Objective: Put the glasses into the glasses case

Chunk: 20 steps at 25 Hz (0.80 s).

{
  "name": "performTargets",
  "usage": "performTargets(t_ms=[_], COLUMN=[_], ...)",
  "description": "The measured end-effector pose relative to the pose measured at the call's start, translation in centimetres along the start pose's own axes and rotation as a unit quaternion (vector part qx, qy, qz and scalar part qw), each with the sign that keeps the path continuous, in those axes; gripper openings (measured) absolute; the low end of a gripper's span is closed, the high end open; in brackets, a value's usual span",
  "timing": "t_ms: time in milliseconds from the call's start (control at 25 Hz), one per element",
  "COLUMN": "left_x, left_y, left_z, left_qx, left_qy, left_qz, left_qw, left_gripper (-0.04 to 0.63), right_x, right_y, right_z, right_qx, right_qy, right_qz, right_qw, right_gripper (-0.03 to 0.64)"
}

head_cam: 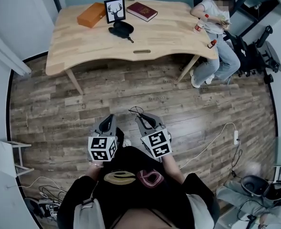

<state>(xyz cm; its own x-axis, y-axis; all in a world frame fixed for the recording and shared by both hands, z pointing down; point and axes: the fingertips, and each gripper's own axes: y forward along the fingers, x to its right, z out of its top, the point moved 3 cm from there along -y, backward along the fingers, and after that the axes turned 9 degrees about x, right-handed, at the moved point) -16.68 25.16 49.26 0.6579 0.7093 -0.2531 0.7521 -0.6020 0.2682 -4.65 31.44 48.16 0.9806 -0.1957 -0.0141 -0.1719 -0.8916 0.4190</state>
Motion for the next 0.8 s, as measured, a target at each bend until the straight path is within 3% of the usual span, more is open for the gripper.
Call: performTargets(t_ms=[200, 400, 800], left_x=[-1.2, -1.5, -4.5], left_y=[2.6, 6.1, 14.5], left_z=[0.0, 1.9, 4.6], left_qx=[-0.011, 0.013, -0.005], left_qy=[-0.003, 0.004, 0.008], left_qz=[0.005, -0.023, -0.048], left_qw=[0.9999, 0.9996, 0.9988], left_gripper=[0.023, 0.023, 0.023], right_x=[1.4, 3.7, 10.0], right_y=[1.1, 3.1, 8.8], right_z=[0.1, 0.3, 2.7], right_qx=[-0.007, -0.020, -0.038], right_qy=[0.008, -0.001, 0.005], right_qz=[-0.009, -0.021, -0.053], right_qw=[1.000, 1.000, 0.998], right_gripper=[0.051, 0.051, 0.051])
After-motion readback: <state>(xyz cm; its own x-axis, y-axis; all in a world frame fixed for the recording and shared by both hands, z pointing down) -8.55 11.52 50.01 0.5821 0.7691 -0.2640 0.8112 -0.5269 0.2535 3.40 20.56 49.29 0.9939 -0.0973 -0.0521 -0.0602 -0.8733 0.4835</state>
